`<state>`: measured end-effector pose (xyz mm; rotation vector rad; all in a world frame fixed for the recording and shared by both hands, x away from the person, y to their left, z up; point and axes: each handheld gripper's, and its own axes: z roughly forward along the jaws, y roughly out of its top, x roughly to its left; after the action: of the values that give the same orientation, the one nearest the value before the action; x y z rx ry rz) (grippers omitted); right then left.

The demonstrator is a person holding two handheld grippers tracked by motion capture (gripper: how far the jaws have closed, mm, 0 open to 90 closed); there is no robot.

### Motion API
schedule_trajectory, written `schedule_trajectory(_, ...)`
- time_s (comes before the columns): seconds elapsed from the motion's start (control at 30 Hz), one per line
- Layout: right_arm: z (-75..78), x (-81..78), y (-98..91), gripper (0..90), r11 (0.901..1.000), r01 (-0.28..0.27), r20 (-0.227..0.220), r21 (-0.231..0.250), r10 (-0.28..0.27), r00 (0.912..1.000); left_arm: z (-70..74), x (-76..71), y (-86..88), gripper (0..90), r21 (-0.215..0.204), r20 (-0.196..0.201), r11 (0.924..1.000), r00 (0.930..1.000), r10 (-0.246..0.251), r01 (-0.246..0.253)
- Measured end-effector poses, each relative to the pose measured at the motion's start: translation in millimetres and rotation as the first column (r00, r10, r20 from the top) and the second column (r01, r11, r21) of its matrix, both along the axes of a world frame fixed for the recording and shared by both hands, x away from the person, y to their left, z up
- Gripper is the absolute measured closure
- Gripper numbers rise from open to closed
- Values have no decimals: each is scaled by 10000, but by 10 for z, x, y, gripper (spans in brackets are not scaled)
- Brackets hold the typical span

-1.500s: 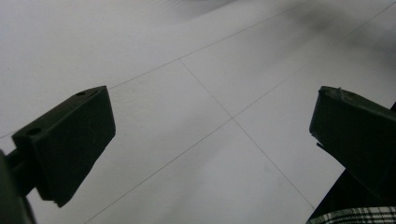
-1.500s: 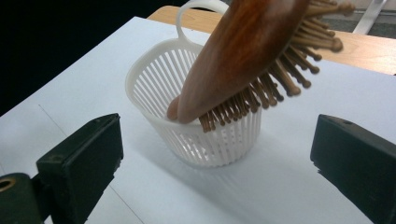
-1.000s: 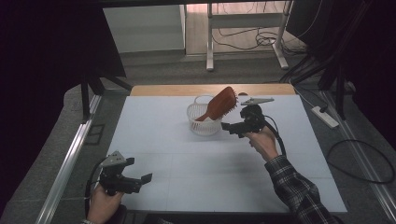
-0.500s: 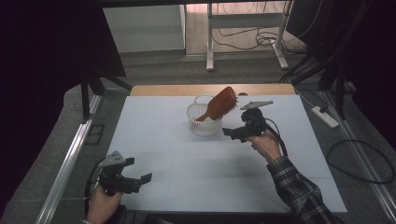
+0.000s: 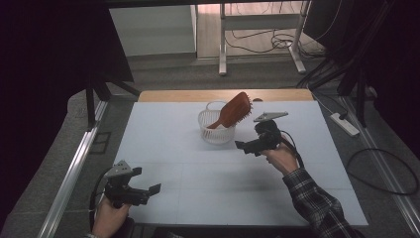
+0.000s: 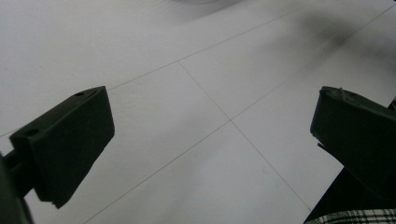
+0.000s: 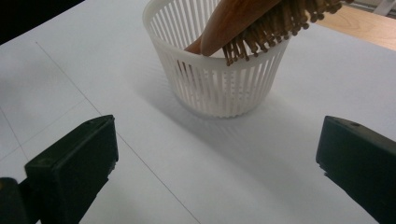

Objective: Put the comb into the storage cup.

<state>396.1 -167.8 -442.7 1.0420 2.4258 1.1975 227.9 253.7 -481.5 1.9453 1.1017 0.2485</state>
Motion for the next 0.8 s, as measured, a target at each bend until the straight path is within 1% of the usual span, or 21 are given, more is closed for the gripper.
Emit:
schedule_trajectory(0.1, -9, -23, 8, 0, 9999, -44, 6, -128, 44, 10000, 8, -8, 2, 0, 61, 40, 10000, 10000, -27, 27)
schedule_trajectory(0.2, -2, -36, 9, 0, 9999, -26, 64, -150, 27, 10000, 9, -10, -1, 0, 95, 58, 10000, 10000, -26, 26)
schedule_trajectory(0.3, 15, -59, 6, 0, 9998, -37, 8, -194, 37, 10000, 12, -14, -4, 0, 181, 72, 9998, 10000, -14, 13)
schedule_trajectory(0.57, 47, -126, -29, 0, 9999, -93, -40, -95, 92, 9999, 13, -18, -15, 0, 286, 83, 9996, 10000, -46, 43)
schedule_trajectory(0.63, 53, -137, -41, 0, 9998, -148, -81, -91, 147, 9999, 11, -16, -16, 0, 294, 82, 9995, 9999, -62, 60)
schedule_trajectory(0.67, 54, -148, -53, 0, 9998, -180, -217, -25, 180, 9996, 12, -16, -15, 0, 289, 83, 9996, 9999, -68, 65)
schedule_trajectory(0.8, 61, -171, -72, 0, 9998, -181, -180, 8, 181, 9997, 9, -14, -17, 0, 305, 69, 9995, 9999, -100, 98)
